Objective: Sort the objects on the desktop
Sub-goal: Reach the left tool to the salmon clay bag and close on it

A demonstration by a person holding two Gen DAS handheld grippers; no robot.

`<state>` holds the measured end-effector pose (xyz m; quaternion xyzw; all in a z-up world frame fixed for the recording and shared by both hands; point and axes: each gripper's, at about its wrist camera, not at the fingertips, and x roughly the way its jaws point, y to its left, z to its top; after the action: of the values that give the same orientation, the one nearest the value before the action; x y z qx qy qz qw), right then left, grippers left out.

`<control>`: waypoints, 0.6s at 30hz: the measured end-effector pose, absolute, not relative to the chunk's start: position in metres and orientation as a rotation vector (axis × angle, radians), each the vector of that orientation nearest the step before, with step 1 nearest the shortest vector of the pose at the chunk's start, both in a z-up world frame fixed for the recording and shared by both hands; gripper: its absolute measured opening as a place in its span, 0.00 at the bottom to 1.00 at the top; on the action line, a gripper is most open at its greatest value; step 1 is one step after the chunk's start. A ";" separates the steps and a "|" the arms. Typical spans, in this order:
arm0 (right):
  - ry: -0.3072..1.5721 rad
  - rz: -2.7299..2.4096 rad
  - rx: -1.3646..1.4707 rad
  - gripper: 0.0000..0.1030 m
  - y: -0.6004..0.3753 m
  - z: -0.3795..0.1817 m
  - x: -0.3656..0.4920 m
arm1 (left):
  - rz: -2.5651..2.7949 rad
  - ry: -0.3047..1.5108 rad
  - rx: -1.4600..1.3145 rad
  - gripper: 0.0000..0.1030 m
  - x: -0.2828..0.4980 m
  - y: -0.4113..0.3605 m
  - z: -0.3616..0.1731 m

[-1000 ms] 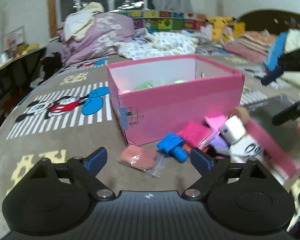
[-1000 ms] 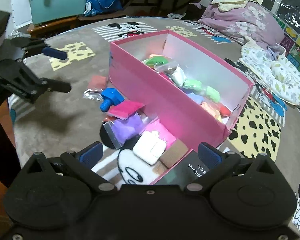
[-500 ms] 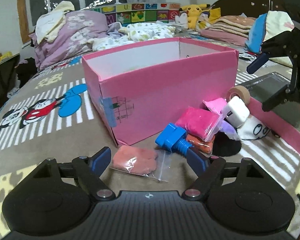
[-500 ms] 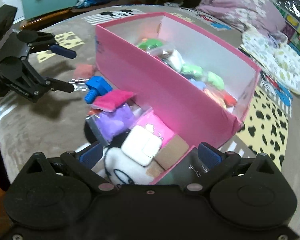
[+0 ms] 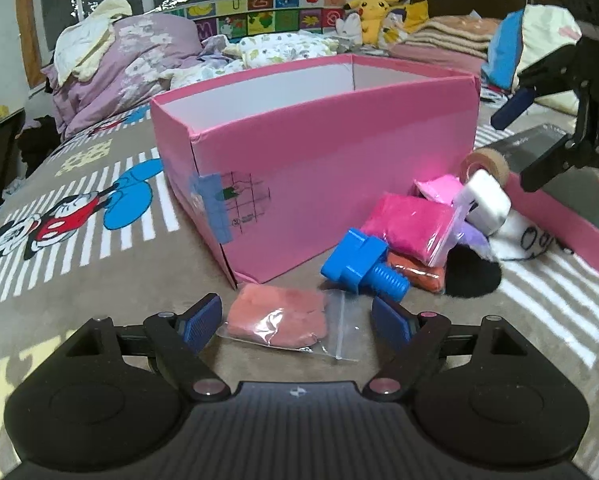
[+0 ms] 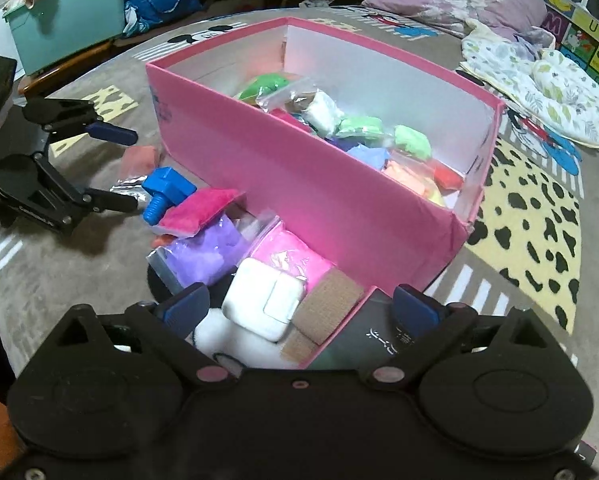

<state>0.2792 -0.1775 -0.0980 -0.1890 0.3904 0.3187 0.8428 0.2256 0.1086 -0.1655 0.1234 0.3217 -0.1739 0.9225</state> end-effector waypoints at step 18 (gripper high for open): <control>0.844 0.679 -0.398 0.97 -0.174 -0.106 0.281 | -0.366 0.694 0.231 0.50 0.228 0.109 -0.169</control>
<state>0.2806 -0.1736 -0.1060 -0.1883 0.3988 0.3208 0.8382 0.2282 0.1090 -0.1693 0.1124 0.3375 -0.1781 0.9175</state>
